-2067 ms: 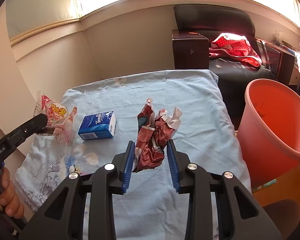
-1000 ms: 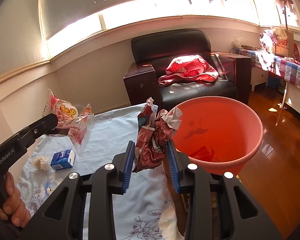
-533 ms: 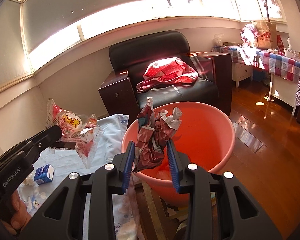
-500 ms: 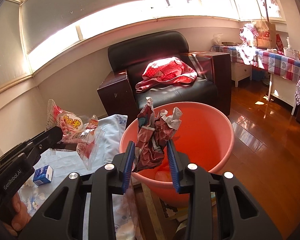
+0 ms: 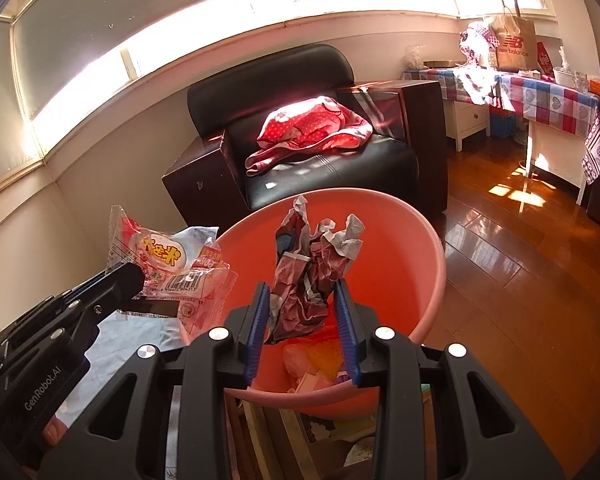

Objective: Collect trash
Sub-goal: 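Open both tools to drop the wrapper and foil into the bucket, then move both open tools back to the tissue pack and clear plastic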

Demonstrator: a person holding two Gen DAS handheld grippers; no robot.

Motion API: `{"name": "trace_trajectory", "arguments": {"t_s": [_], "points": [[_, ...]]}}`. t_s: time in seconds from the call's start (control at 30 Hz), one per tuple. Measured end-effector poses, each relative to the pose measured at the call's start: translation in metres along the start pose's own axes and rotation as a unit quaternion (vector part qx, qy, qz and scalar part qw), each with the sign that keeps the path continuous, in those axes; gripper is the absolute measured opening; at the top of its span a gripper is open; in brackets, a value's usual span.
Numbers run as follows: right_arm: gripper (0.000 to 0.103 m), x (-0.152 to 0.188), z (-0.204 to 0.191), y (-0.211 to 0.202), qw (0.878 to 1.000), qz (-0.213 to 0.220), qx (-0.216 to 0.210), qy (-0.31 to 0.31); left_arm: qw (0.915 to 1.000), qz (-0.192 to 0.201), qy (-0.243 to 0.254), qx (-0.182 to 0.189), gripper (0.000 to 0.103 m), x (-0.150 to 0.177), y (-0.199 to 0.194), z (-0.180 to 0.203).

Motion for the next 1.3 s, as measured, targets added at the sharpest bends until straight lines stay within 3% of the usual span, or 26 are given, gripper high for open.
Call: {"name": "trace_trajectory", "arguments": {"t_s": [0.3, 0.47, 0.7, 1.1, 1.3], "points": [[0.034, 0.007, 0.008, 0.015, 1.000, -0.021, 0.007, 0.001, 0.9992, -0.038, 0.008, 0.002, 0.014, 0.016, 0.027, 0.007], [0.034, 0.007, 0.011, 0.018, 1.000, -0.021, 0.009, -0.001, 0.9984, -0.056, -0.004, -0.004, 0.022, 0.022, 0.037, 0.002], [0.037, 0.009, 0.014, 0.023, 0.999, -0.031, 0.018, -0.001, 0.9991, -0.041, 0.004, -0.008, 0.042, 0.020, 0.030, 0.002], [0.039, 0.005, 0.014, 0.017, 0.999, -0.031, 0.016, 0.008, 0.9998, -0.015, 0.013, 0.000, 0.044, 0.012, -0.004, 0.008], [0.039, 0.000, -0.002, -0.002, 1.000, -0.013, 0.022, -0.015, 1.0000, -0.004, 0.000, 0.000, 0.051, 0.010, -0.026, 0.000]]}}
Point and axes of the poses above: each gripper's, at about its wrist camera, not at the fingertips, and y roughly the way its jaws point, z to its right, x to its underside, the point moved 8 cm from there along y, roughly the way its jaws point, and after that the axes turned 6 degrees about -y, right-handed, at the moved point
